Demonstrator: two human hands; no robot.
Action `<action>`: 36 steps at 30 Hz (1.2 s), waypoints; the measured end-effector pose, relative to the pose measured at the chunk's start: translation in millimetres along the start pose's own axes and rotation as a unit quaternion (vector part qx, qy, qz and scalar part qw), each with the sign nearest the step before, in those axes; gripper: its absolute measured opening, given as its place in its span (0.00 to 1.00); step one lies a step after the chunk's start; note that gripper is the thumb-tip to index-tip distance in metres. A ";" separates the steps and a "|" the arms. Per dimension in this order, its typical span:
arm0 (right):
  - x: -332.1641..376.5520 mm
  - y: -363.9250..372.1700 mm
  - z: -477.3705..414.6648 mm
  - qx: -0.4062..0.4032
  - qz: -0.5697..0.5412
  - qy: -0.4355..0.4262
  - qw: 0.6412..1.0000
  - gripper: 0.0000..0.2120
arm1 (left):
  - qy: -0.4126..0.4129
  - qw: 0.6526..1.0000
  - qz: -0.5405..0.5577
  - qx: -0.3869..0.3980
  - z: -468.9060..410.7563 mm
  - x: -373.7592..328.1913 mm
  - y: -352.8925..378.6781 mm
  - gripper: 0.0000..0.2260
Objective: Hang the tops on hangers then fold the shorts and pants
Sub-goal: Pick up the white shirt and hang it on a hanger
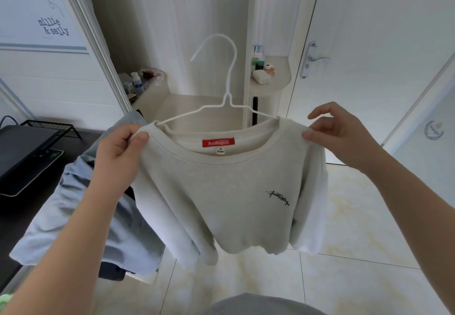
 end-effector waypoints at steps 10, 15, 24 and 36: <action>-21.4 30.0 25.6 0.033 0.150 -0.036 0.987 0.10 | 0.016 0.993 -0.072 0.090 2.4 -4.1 35.1 0.06; -18.0 35.1 31.5 0.054 0.089 -0.017 0.994 0.09 | 0.041 0.980 -0.146 0.133 7.6 -4.0 44.6 0.07; -19.1 10.8 31.7 0.018 -0.047 0.007 0.999 0.14 | 0.054 0.959 -0.234 0.152 9.8 18.0 56.6 0.10; -61.9 5.8 36.3 -0.022 -0.122 0.128 0.984 0.10 | -0.041 0.953 -0.238 0.184 -7.1 51.1 100.0 0.23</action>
Point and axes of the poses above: each hand's wrist, its own z-axis away from the middle knuckle, its own y-axis out of the palm, x = y × z, the point moved 10 cm from there along -z, towards the middle knuckle, and after that the axes turned 8 degrees about -x, right-handed, at the moved point
